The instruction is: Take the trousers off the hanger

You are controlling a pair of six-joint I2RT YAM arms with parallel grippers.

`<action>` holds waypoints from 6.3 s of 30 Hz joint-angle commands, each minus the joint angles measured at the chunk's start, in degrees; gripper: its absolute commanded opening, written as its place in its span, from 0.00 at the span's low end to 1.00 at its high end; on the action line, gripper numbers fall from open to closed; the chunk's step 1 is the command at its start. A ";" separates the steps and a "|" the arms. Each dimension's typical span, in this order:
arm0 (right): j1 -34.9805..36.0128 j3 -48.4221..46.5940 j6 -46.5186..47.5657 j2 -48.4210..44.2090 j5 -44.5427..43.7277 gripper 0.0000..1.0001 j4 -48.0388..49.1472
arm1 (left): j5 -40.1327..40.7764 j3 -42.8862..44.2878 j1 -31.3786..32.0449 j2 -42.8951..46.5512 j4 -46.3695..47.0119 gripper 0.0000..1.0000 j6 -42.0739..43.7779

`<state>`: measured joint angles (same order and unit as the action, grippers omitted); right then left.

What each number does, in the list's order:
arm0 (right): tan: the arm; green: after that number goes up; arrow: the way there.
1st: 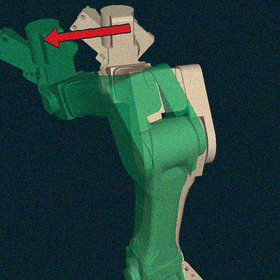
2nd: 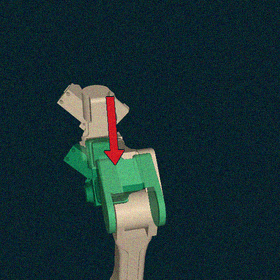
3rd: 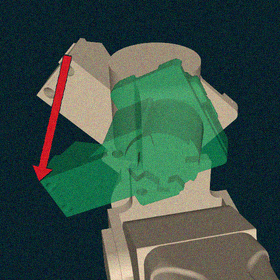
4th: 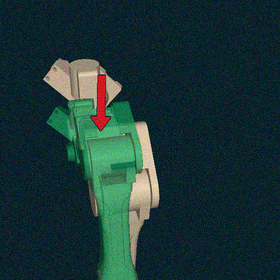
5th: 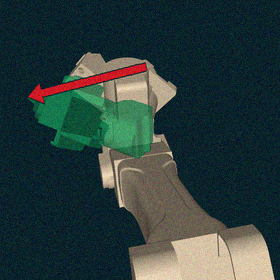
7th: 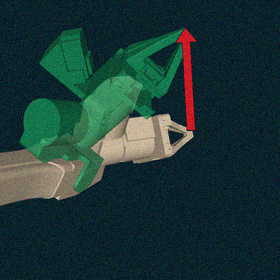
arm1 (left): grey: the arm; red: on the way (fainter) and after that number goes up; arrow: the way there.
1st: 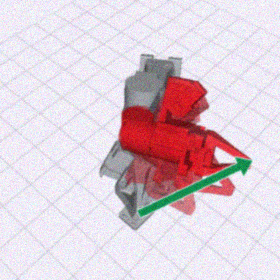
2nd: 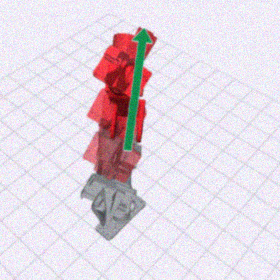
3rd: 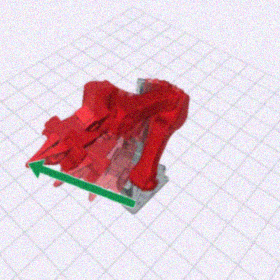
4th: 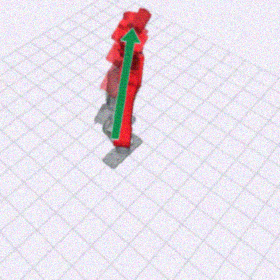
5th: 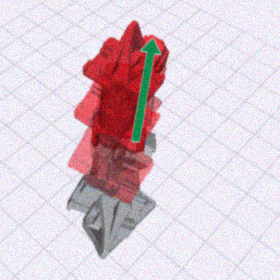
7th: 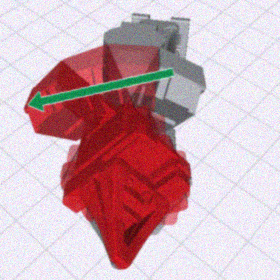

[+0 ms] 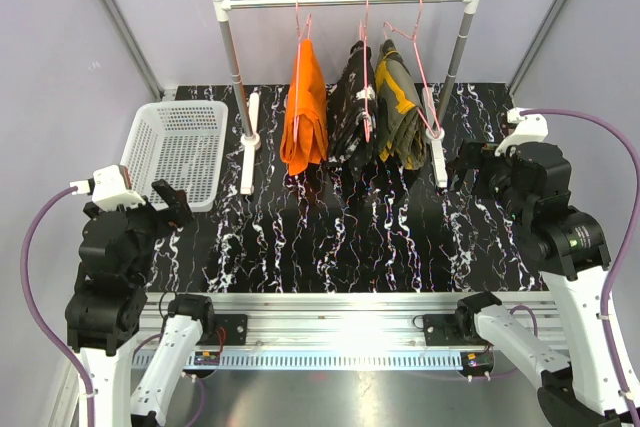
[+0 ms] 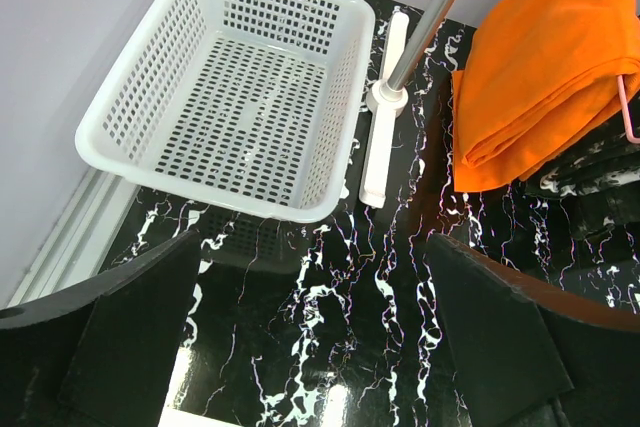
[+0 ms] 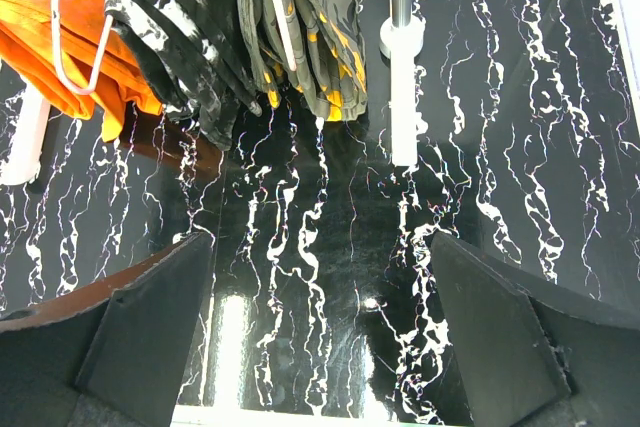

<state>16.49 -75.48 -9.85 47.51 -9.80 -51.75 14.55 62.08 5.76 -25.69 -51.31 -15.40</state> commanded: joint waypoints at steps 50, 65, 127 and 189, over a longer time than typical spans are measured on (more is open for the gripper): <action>-3.75 -32.80 7.12 48.30 12.26 0.00 26.16 | -15.59 2.16 0.66 -7.09 3.40 0.99 -2.35; -3.83 -30.69 4.66 41.44 8.92 0.00 39.09 | -26.50 7.17 1.97 -17.28 13.42 0.99 -5.43; -3.75 -20.93 -13.62 -1.45 27.12 0.00 15.27 | -18.24 43.03 64.29 -71.95 44.72 0.60 20.94; -3.75 1.74 -8.79 -2.33 14.55 0.00 13.16 | 32.30 58.77 52.96 -53.77 57.20 0.00 35.54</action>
<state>12.75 -73.52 -19.79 45.63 7.97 -41.25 44.82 118.87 62.52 -83.79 0.27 21.85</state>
